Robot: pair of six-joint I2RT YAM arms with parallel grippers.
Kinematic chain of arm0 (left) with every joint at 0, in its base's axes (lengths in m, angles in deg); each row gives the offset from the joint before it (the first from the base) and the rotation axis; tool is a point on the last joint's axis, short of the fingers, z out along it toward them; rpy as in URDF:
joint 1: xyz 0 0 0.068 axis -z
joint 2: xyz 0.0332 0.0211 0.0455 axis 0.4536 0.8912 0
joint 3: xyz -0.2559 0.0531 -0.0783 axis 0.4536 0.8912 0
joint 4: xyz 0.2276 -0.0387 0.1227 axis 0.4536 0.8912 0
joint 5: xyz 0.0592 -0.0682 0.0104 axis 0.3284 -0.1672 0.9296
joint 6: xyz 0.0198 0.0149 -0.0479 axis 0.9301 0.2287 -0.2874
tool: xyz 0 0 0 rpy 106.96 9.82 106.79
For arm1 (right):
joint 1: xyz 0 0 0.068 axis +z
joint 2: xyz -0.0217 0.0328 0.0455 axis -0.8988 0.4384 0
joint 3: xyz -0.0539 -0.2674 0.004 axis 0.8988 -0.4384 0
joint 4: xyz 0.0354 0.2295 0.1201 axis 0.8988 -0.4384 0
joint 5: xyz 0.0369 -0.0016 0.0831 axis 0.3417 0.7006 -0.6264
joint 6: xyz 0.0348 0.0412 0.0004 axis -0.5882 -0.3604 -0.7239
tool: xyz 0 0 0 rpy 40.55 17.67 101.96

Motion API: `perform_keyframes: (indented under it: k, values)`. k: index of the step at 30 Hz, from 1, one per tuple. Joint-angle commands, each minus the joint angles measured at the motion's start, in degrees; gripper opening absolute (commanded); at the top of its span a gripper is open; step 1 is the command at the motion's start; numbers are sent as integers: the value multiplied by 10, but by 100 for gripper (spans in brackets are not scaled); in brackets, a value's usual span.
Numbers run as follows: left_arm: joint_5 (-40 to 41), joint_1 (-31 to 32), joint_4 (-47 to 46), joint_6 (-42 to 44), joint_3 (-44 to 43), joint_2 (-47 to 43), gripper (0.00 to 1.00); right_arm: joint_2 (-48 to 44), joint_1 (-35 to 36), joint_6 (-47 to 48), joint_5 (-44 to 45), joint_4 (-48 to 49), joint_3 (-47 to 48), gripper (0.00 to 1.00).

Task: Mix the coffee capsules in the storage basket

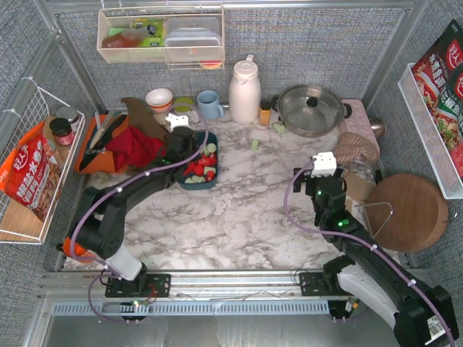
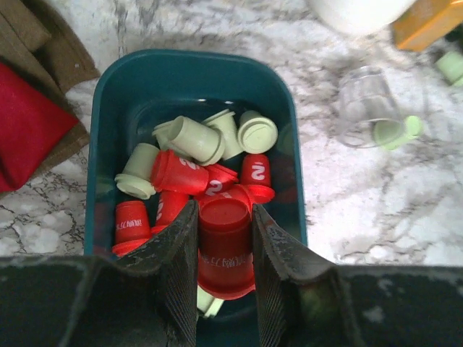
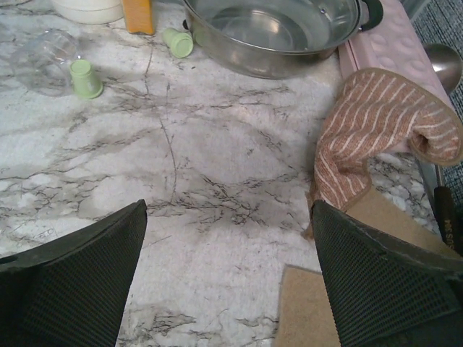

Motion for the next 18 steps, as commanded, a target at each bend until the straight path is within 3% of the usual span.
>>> perform_keyframes:
  k: [1,7,13,18]
  values:
    - [3,-14,68,-20,-60,63,0,0,-6,-35,15,-11,2,99]
    - [56,-15,137,-13,-77,93,0,-9,-10,-43,12,-37,11,99]
    - [83,-16,132,-9,-44,88,0,-7,-11,-47,3,-43,16,99]
    - [114,-26,110,13,-68,105,1,-6,-11,-51,-5,-48,17,99]
